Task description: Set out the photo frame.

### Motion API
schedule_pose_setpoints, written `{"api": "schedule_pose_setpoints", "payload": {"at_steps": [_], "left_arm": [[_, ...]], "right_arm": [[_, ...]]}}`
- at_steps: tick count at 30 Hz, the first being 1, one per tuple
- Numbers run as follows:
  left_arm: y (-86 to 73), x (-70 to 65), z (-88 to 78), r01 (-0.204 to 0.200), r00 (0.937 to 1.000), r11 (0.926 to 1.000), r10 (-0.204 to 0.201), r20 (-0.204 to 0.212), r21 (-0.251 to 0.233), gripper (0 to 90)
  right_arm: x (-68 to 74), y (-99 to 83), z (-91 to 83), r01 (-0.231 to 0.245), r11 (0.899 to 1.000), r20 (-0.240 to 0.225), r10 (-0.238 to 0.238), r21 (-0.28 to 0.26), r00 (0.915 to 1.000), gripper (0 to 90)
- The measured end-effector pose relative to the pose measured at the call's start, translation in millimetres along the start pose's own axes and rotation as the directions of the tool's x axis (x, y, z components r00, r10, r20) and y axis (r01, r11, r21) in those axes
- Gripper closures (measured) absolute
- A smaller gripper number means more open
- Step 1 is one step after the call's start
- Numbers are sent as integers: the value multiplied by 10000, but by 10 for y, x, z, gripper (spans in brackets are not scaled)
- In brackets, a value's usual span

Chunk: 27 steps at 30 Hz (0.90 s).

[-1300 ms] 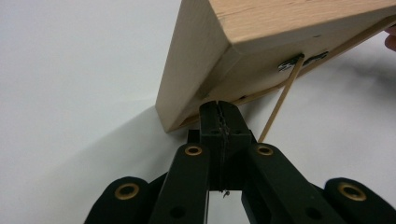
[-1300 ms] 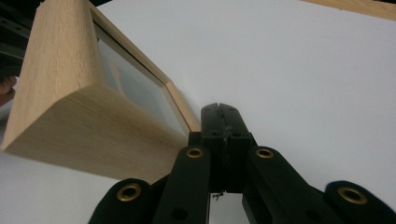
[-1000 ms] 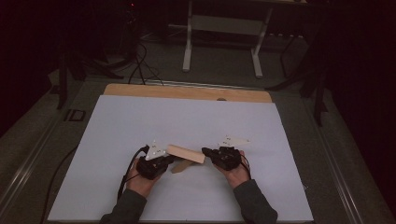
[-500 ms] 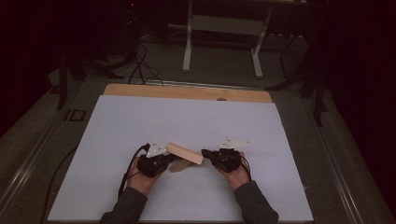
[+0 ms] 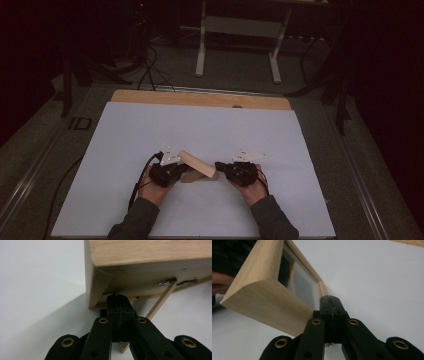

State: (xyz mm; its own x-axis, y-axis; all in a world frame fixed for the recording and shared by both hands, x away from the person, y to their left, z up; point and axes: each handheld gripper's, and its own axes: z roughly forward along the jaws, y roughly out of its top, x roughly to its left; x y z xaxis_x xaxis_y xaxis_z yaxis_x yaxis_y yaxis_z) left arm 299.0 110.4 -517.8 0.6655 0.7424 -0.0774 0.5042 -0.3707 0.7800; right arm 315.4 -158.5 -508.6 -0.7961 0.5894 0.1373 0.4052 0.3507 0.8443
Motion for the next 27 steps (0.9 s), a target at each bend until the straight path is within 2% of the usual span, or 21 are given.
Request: {"api": "schedule_pose_setpoints", "payload": {"at_steps": [9,20,22,27], "left_arm": [[43,51,43,-26,9999,10000,25,110,38,899],[89,56,-178,163,9999,9991,-160,59,-401,895],[108,49,-183,68,10000,9995,-68,-24,-300,896],[145,63,-146,194,9998,9997,-195,-69,-170,897]], "right_arm": [[72,-1,31,204,9997,-2,-204,133,9998,897],[140,62,-43,438,9990,-24,-438,20,9990,896],[150,68,-55,464,9989,-13,-464,5,9989,896],[175,64,-59,525,9986,-23,-525,10,9986,896]]}}
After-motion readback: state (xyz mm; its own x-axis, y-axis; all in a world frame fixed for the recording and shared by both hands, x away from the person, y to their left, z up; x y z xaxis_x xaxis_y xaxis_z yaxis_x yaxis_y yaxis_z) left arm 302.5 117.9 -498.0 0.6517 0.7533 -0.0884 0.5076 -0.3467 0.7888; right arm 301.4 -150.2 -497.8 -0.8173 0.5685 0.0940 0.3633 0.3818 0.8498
